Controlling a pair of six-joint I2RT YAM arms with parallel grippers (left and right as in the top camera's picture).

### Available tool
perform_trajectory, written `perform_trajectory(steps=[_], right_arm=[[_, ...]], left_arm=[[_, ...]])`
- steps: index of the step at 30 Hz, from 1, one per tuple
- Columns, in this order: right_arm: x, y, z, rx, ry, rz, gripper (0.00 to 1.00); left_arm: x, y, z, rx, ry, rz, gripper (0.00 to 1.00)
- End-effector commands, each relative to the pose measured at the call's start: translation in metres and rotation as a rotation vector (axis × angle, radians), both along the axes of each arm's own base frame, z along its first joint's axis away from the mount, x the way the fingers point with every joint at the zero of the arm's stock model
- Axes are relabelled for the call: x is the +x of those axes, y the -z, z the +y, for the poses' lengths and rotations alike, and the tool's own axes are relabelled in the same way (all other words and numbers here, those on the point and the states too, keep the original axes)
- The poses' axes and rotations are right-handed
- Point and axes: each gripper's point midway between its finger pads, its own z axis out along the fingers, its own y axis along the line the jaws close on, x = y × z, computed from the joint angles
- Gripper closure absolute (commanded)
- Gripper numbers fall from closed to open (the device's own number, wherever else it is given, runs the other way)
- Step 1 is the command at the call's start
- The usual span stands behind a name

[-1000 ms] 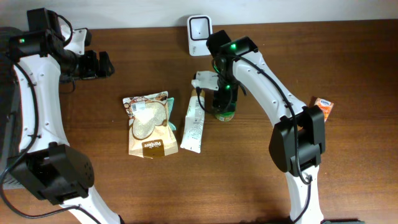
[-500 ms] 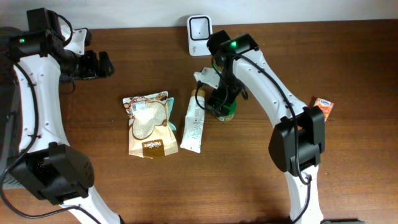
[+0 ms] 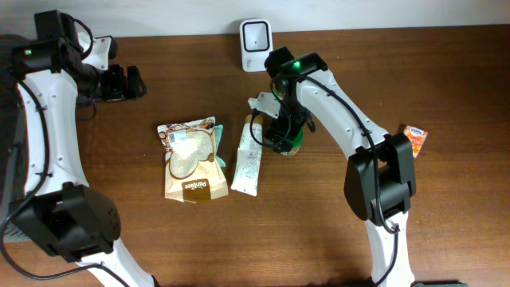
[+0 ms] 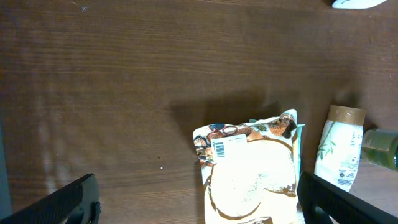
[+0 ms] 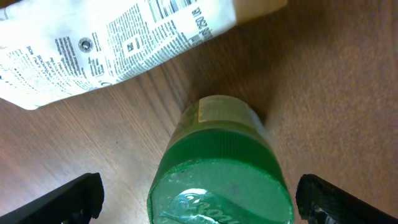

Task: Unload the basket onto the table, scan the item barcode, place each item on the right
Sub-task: 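Close right gripper on the jar lid and adjust the grip, then lift the jar and swing it toward the white scanner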

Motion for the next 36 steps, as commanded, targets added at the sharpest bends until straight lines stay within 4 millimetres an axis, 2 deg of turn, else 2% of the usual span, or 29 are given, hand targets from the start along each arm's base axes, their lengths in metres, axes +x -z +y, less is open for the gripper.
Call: perform_trajectory(steps=[1,6,13,18,25,30,34,36], right_arm=[[-0.003,0.007,0.001,0.004,-0.015,0.02,0.01],[-0.004,0.022,0.0,-0.01,-0.015,0.053,0.01],[0.006,0.024,-0.007,0.0,0.012,0.032,0.0],[0.012,0.024,-0.015,0.002,0.067,0.027,0.1],[0.014,0.023,-0.019,-0.004,0.189,0.04,0.32],[0.013,0.022,-0.019,-0.007,0.28,0.05,0.39],[0.012,0.009,-0.015,0.009,0.372,0.071,0.45],[0.008,-0.008,-0.004,0.069,0.377,0.109,0.51]], left_arm=[[-0.001,-0.012,-0.002,0.005,0.018,-0.031,0.01],[-0.001,-0.012,-0.002,0.005,0.018,-0.031,0.01],[-0.001,-0.012,-0.002,0.005,0.018,-0.031,0.01],[-0.001,-0.012,-0.002,0.005,0.018,-0.031,0.01],[-0.001,-0.012,-0.002,0.005,0.018,-0.031,0.01],[-0.001,-0.012,-0.002,0.005,0.018,-0.031,0.01],[-0.001,-0.012,-0.002,0.005,0.018,-0.031,0.01],[-0.001,-0.012,-0.002,0.005,0.018,-0.031,0.01]])
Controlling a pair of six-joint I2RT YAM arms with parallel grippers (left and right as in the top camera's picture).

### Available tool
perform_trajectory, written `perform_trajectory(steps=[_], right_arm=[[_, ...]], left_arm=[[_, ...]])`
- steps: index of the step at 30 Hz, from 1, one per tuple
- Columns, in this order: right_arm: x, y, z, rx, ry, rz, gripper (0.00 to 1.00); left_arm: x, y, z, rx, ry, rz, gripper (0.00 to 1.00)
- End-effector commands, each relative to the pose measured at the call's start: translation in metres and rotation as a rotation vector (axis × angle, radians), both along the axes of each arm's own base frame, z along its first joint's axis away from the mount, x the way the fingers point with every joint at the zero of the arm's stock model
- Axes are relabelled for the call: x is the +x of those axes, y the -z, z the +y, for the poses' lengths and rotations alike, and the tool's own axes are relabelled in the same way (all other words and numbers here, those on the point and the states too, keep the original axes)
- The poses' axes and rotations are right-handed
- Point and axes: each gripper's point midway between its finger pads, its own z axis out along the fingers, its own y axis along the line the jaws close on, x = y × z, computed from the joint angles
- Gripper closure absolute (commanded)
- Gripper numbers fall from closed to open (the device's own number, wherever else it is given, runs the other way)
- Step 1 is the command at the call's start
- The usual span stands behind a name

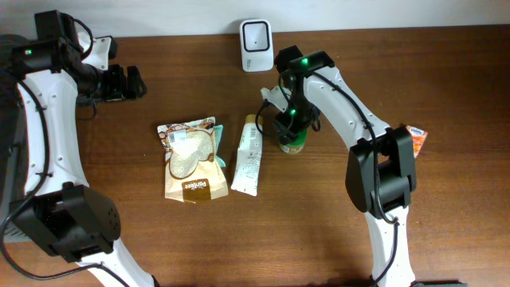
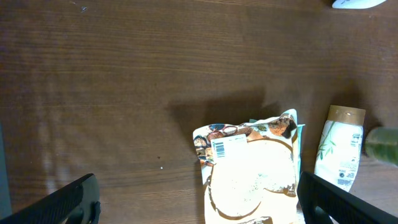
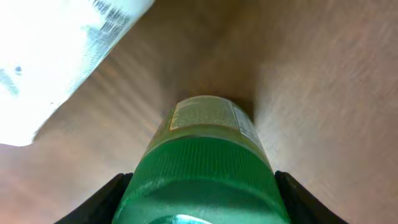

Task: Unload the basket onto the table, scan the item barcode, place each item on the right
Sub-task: 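Lift the jar and swing it toward the white scanner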

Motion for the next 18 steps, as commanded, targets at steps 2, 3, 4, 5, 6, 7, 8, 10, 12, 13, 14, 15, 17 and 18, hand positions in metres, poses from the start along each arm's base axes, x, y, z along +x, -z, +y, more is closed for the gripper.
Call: perform_trajectory(steps=[2,3,4,5,6,7,8,10,12,13,14,15,17,18], right_arm=[[-0.005,-0.044,0.034,0.202,0.076,0.054,0.52],[-0.006,-0.056,0.042,0.25,0.075,0.061,0.51],[-0.006,-0.064,0.047,0.279,0.074,0.063,0.5],[-0.008,-0.078,0.053,0.326,0.072,0.066,0.5],[-0.008,-0.09,0.059,0.363,0.069,0.065,0.5],[-0.009,-0.1,0.063,0.395,0.066,0.064,0.5],[-0.009,-0.113,0.07,0.441,0.067,0.062,0.49],[-0.009,-0.135,0.08,0.517,0.087,0.059,0.49],[-0.008,-0.161,0.09,0.601,0.106,0.05,0.48],[-0.008,-0.174,0.095,0.649,0.116,0.051,0.47],[-0.009,-0.188,0.1,0.7,0.125,0.056,0.47],[-0.009,-0.204,0.105,0.762,0.145,0.068,0.47],[-0.006,-0.228,0.11,0.85,0.217,0.106,0.47],[-0.004,-0.236,0.111,0.884,0.254,0.128,0.47]], left_arm=[[-0.001,-0.012,-0.002,0.005,0.018,-0.031,0.01],[-0.001,-0.012,-0.002,0.005,0.018,-0.031,0.01],[-0.001,-0.012,-0.002,0.005,0.018,-0.031,0.01],[-0.001,-0.012,-0.002,0.005,0.018,-0.031,0.01],[-0.001,-0.012,-0.002,0.005,0.018,-0.031,0.01],[-0.001,-0.012,-0.002,0.005,0.018,-0.031,0.01],[-0.001,-0.012,-0.002,0.005,0.018,-0.031,0.01],[-0.001,-0.012,-0.002,0.005,0.018,-0.031,0.01],[-0.001,-0.012,-0.002,0.005,0.018,-0.031,0.01],[-0.001,-0.012,-0.002,0.005,0.018,-0.031,0.01],[-0.001,-0.012,-0.002,0.005,0.018,-0.031,0.01],[-0.001,-0.012,-0.002,0.005,0.018,-0.031,0.01],[-0.001,-0.012,-0.002,0.005,0.018,-0.031,0.01],[-0.001,-0.012,-0.002,0.005,0.018,-0.031,0.01]])
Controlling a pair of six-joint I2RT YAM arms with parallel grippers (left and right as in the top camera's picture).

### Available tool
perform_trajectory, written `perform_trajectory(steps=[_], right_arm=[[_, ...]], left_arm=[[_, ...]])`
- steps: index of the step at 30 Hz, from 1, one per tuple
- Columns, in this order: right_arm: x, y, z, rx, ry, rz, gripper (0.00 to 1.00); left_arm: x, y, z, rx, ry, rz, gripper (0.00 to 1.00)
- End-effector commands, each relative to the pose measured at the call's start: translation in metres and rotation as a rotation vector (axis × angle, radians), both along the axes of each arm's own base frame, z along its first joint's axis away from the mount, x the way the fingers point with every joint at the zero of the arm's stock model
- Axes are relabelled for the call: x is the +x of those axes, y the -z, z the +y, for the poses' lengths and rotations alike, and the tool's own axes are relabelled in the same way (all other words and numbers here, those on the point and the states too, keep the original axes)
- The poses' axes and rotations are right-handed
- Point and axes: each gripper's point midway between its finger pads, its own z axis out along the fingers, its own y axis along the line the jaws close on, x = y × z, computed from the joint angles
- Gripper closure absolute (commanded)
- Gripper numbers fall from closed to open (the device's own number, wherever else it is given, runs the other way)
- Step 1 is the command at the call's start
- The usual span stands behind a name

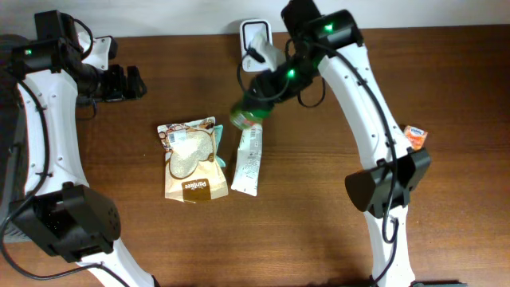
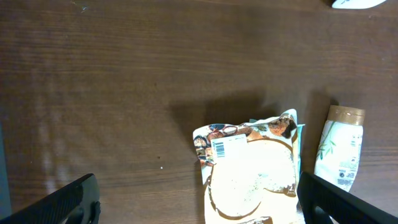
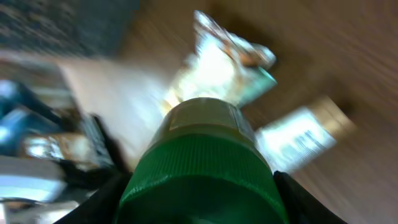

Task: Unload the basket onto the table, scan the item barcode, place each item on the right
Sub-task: 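Lift the jar and swing it toward the white scanner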

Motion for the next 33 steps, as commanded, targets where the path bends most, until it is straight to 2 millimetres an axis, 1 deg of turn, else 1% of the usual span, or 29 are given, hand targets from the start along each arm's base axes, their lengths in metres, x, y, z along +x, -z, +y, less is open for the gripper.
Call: perform_trajectory(steps=[1,2,4,7,9,11,14,17,19,21,22,24,28,30,31,32,33], right_arm=[[-0.001,-0.056,0.013,0.249,0.085,0.143,0.47],[0.0,-0.068,0.014,0.319,0.078,0.171,0.46],[-0.005,-0.093,0.013,0.462,0.023,0.213,0.46],[-0.011,-0.124,0.005,0.636,-0.056,0.255,0.46],[-0.013,-0.138,-0.002,0.711,-0.085,0.277,0.46],[-0.01,-0.141,-0.009,0.729,-0.077,0.281,0.46],[-0.005,-0.14,-0.017,0.728,-0.057,0.273,0.47],[0.0,-0.136,-0.02,0.705,-0.034,0.259,0.47],[0.004,-0.128,-0.02,0.664,-0.007,0.242,0.47],[0.011,-0.116,-0.02,0.599,0.036,0.223,0.52],[0.018,-0.106,-0.021,0.54,0.092,0.229,0.52],[0.026,-0.099,-0.02,0.496,0.137,0.221,0.52],[0.051,-0.094,-0.02,0.444,0.239,0.172,0.51],[0.072,-0.086,-0.025,0.381,0.314,0.079,0.51],[0.085,-0.079,-0.03,0.324,0.372,0.016,0.51],[0.1,-0.07,-0.037,0.252,0.441,-0.048,0.47],[0.113,-0.061,-0.044,0.168,0.494,-0.135,0.46]], left_arm=[[-0.001,-0.012,-0.002,0.005,0.018,-0.031,0.01],[-0.001,-0.012,-0.002,0.005,0.018,-0.031,0.01],[-0.001,-0.012,-0.002,0.005,0.018,-0.031,0.01],[-0.001,-0.012,-0.002,0.005,0.018,-0.031,0.01],[-0.001,-0.012,-0.002,0.005,0.018,-0.031,0.01],[-0.001,-0.012,-0.002,0.005,0.018,-0.031,0.01],[-0.001,-0.012,-0.002,0.005,0.018,-0.031,0.01],[-0.001,-0.012,-0.002,0.005,0.018,-0.031,0.01],[-0.001,-0.012,-0.002,0.005,0.018,-0.031,0.01],[-0.001,-0.012,-0.002,0.005,0.018,-0.031,0.01],[-0.001,-0.012,-0.002,0.005,0.018,-0.031,0.01],[-0.001,-0.012,-0.002,0.005,0.018,-0.031,0.01],[-0.001,-0.012,-0.006,0.005,0.028,-0.031,0.01],[-0.001,-0.012,-0.008,0.005,0.031,-0.031,0.01],[-0.001,-0.012,-0.008,0.005,0.031,-0.031,0.01],[-0.001,-0.012,-0.007,0.005,0.03,-0.031,0.01],[-0.001,-0.012,-0.007,0.005,0.03,-0.031,0.01]])
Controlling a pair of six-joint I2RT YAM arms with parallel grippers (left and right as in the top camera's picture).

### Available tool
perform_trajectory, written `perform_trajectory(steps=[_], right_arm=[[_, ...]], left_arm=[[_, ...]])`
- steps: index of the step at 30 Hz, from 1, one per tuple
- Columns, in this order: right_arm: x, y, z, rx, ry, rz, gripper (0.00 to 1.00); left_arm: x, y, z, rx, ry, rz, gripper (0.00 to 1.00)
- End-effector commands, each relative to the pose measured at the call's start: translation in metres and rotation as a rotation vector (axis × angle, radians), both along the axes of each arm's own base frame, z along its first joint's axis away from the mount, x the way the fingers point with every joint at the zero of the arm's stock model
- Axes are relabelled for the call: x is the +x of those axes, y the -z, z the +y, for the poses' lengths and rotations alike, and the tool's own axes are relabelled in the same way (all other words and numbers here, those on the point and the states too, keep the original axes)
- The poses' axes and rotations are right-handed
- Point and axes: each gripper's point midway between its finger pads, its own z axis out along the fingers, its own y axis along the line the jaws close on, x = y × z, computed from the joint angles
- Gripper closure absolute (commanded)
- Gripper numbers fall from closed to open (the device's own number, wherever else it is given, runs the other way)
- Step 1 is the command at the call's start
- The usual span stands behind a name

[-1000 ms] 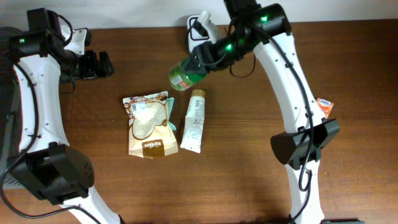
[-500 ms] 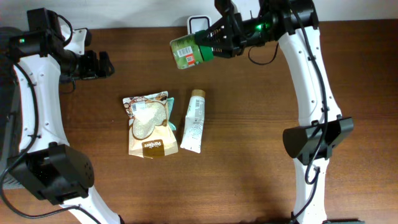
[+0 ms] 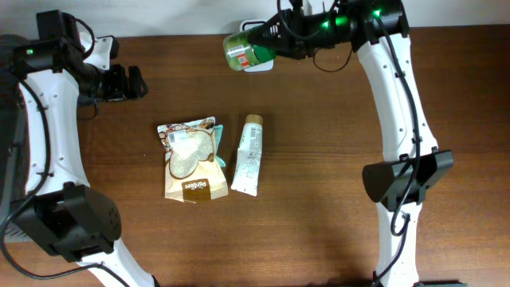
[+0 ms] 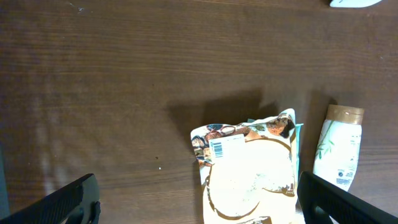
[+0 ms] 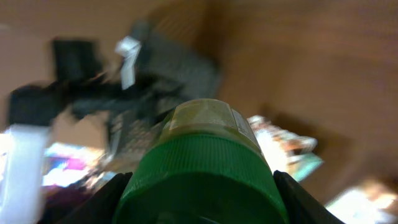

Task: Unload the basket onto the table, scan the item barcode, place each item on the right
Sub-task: 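Lift the jar and swing it toward the white scanner, then hold the jar bottom in front of the scanner window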

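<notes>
A bottle (image 3: 245, 49) with a green cap and a pale label hangs sideways in the air at the table's back edge. My right gripper (image 3: 275, 44) is shut on it. The bottle covers most of the white scanner (image 3: 259, 67) behind it. In the right wrist view the green cap (image 5: 202, 168) fills the middle, with the black fingers (image 5: 102, 202) tight against its sides and a blurred background. My left gripper (image 3: 131, 82) stands open at the far left, well away from the bottle. In its own view the left gripper (image 4: 199, 205) has nothing between its jaws.
A brown-and-white snack pouch (image 3: 190, 159) with a barcode sticker (image 4: 227, 145) lies flat at the middle left. Beside it on the right lies a white tube (image 3: 249, 155), also seen as the white tube (image 4: 339, 152). The right arm spans the table's right half.
My right gripper has carried the bottle from above the top of the white tube to the back edge, where it now sits level in front of the scanner. The left arm has not moved.
My right gripper was open round the green-capped bottle standing right of the white tube. Then it was shut on the bottle, still on the table. Then the bottle was in the air above the tube, and now it is at the scanner.
</notes>
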Motion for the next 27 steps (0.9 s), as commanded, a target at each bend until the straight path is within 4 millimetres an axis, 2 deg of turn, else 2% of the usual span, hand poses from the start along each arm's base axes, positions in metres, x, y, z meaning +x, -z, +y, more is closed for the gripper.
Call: perform_trajectory(steps=[1,5,8,10,11,13,17,21,24,27], right_arm=[[0.048,0.022,-0.025,-0.317,0.272,-0.182,0.46],[0.082,0.024,-0.029,-0.622,0.378,-0.492,0.47],[0.097,0.018,-0.017,-0.739,0.354,-0.686,0.47],[0.115,0.018,-0.004,-0.842,0.314,-0.866,0.47],[0.12,0.02,0.001,-0.869,0.292,-0.92,0.47],[0.138,0.036,0.012,-0.944,0.195,-1.064,0.51],[0.157,0.067,0.015,-1.055,0.068,-1.186,0.54],[0.17,0.1,0.011,-1.166,-0.049,-1.247,0.49],[0.181,0.113,0.01,-1.192,-0.03,-1.258,0.46],[0.189,0.113,0.01,-1.186,0.003,-1.284,0.46]], left_arm=[[-0.001,-0.012,-0.003,0.004,0.021,-0.031,0.01],[-0.001,-0.012,-0.004,0.004,0.023,-0.031,0.01],[-0.001,-0.012,-0.004,0.004,0.023,-0.031,0.01],[-0.001,-0.012,-0.004,0.004,0.022,-0.031,0.01],[-0.001,-0.012,-0.004,0.004,0.022,-0.031,0.01],[-0.001,-0.012,-0.004,0.004,0.022,-0.031,0.01],[-0.001,-0.012,-0.004,0.004,0.023,-0.031,0.01],[-0.001,-0.012,-0.004,0.004,0.022,-0.031,0.01],[-0.001,-0.012,-0.004,0.004,0.022,-0.031,0.01],[-0.001,-0.012,-0.004,0.004,0.023,-0.031,0.01]])
